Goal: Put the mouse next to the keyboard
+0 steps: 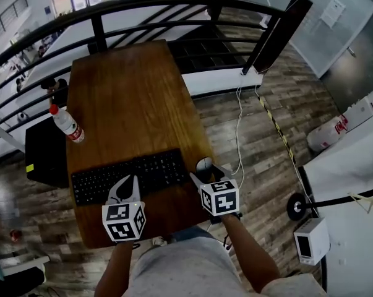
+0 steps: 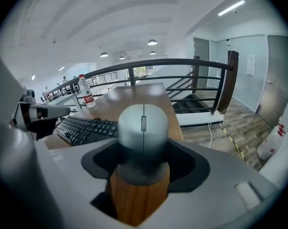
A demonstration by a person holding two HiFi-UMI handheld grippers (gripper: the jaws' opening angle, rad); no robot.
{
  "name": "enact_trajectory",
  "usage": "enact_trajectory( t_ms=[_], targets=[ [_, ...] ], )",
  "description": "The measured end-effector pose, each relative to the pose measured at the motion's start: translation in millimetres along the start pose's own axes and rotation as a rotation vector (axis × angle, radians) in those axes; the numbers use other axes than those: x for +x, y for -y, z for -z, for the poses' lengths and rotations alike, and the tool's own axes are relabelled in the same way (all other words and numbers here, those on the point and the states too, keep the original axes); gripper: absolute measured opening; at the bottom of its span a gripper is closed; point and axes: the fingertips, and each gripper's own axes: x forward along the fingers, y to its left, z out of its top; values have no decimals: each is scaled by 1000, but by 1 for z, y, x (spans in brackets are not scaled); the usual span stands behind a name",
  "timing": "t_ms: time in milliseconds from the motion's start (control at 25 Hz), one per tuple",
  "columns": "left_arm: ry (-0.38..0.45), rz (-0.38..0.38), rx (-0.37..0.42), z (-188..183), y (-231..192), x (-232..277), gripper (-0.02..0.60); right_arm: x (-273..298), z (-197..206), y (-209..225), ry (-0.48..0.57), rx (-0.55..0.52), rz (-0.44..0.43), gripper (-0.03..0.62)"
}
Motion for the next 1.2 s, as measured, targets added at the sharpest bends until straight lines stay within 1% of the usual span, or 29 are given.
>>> enact_trajectory(
  t_ms=[240,560,760,1000,1200],
  targets=[
    [-21,-5,3,-9,2,26,-5,27,2,22,-93,7,10,301],
    [-36,-37,-16,-12,-3,41,-5,54,18,36,-189,-5,-6,301],
    [-38,-48,-17,-15,-7,45,-5,57,17,34,-254,-1,0,301],
    [-41,-76,-32,-14,-19,42,-5,70,22,28,-302,-12,-14,301],
    [-39,-97,-44,-11,-26,38,-5,79,23,26,-320,-9,-15,302]
  ],
)
